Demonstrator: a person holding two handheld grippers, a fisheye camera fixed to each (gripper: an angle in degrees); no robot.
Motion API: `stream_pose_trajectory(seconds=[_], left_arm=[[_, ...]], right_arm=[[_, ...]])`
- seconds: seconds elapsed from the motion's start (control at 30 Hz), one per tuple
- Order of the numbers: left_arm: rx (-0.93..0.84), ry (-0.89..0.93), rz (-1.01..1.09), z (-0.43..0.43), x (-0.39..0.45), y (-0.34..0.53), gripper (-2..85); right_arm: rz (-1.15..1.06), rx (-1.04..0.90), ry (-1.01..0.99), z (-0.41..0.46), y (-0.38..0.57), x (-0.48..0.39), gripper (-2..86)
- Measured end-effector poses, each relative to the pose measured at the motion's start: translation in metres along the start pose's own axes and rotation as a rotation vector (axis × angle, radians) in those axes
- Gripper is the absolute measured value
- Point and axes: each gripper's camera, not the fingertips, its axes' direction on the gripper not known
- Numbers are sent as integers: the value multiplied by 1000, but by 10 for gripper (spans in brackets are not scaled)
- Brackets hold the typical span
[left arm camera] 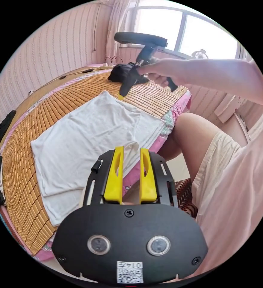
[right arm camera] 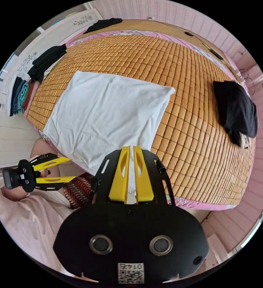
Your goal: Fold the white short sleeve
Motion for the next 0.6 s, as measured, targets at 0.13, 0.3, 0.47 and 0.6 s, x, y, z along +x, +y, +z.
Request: stream_pose_trajectory(seconds=[0.13,0.3,0.47,0.6], left_arm=[[-20,-2,63,11,29,-24,160],[-77,29,109,37,59,-61,207],[-126,38,165,58,79,-92,229],[-96,15,214,68,83,-121,242]], right_arm=[[232,-75,-102,21,113,59,96],[340,-126,-251,46,165,101,38],[366,55,-532,13,199,146,12],[329,194,-651,-21,226,167,8]])
